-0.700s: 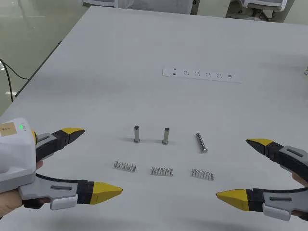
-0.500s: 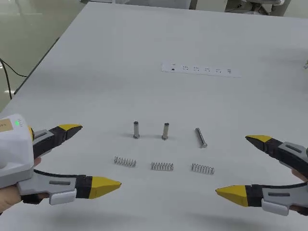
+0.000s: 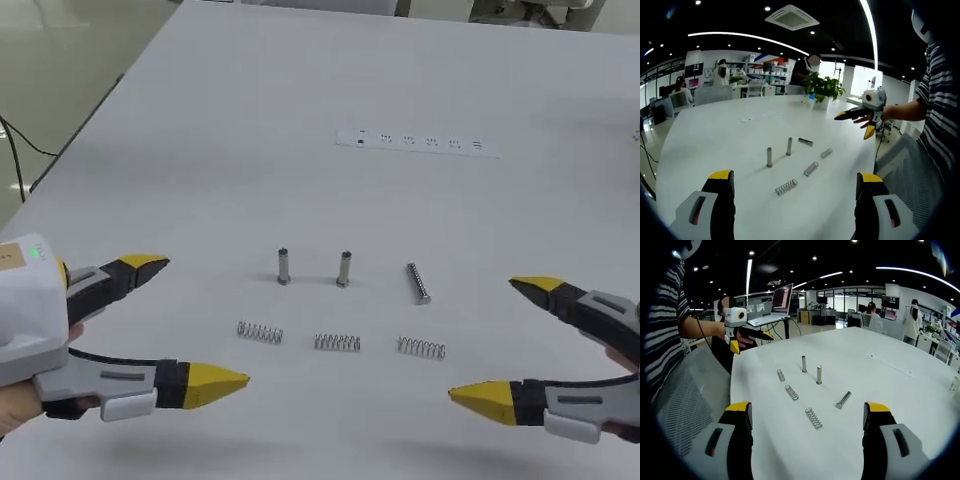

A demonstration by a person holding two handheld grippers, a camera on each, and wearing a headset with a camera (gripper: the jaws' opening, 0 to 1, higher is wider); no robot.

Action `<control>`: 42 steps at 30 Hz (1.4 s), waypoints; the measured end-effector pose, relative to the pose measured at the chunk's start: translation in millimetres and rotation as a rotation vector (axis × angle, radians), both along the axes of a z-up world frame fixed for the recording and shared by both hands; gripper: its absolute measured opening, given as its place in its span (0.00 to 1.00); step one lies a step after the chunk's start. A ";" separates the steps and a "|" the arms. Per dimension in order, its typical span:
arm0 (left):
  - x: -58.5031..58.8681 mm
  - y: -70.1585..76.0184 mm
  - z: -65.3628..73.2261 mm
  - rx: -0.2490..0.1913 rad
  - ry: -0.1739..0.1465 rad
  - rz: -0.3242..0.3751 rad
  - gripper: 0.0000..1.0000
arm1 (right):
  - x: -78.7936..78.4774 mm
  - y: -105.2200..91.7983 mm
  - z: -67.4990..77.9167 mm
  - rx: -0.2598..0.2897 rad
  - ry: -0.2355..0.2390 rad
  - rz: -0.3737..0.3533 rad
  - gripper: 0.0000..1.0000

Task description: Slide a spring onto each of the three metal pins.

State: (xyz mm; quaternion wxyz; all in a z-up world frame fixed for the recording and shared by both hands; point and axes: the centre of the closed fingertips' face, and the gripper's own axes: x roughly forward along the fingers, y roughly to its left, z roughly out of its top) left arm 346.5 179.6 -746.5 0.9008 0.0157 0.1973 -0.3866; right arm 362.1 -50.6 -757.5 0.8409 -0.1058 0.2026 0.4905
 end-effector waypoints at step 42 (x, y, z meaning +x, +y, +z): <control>-3.6 -10.2 -6.6 -0.007 -0.004 -0.039 0.99 | -14.4 -3.2 -25.1 -0.019 0.039 0.030 1.00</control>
